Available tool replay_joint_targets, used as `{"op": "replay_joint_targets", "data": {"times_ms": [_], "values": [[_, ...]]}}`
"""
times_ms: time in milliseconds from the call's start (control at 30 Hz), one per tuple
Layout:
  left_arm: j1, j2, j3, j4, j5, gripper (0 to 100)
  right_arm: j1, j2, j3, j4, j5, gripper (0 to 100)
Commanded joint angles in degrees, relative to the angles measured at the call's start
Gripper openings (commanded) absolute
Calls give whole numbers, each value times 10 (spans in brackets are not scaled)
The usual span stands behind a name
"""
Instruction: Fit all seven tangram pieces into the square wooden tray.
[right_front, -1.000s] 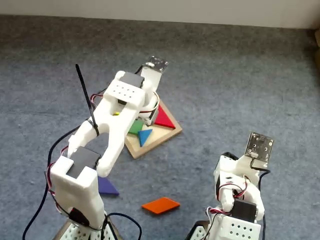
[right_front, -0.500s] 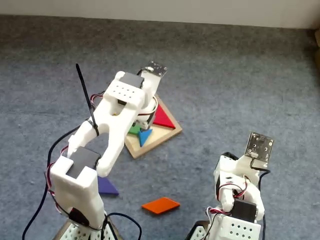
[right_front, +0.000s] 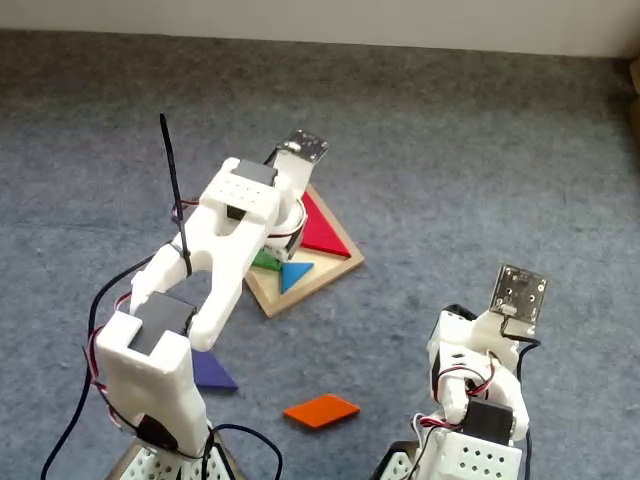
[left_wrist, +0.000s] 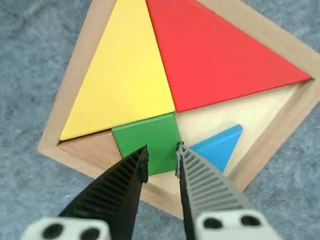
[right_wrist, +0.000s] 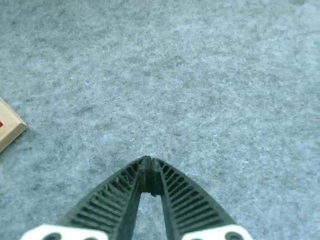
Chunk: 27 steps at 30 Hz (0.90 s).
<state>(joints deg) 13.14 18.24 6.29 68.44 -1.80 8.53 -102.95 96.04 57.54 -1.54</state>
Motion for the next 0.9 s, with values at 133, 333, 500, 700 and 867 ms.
{"op": "replay_joint_targets", "data": {"times_ms": [133, 333, 500, 700, 867], "values": [[7, -36, -14, 7, 56, 104, 5, -9, 64, -3, 0, 12], [59, -101, 43, 42, 60, 104, 7, -9, 64, -11, 0, 12], [58, -87, 84, 2, 60, 109, 7, -9, 64, -11, 0, 12], [16, -16, 41, -14, 60, 109, 7, -9, 64, -11, 0, 12], [-4, 55, -47, -10, 62, 109, 7, -9, 64, -11, 0, 12]]}}
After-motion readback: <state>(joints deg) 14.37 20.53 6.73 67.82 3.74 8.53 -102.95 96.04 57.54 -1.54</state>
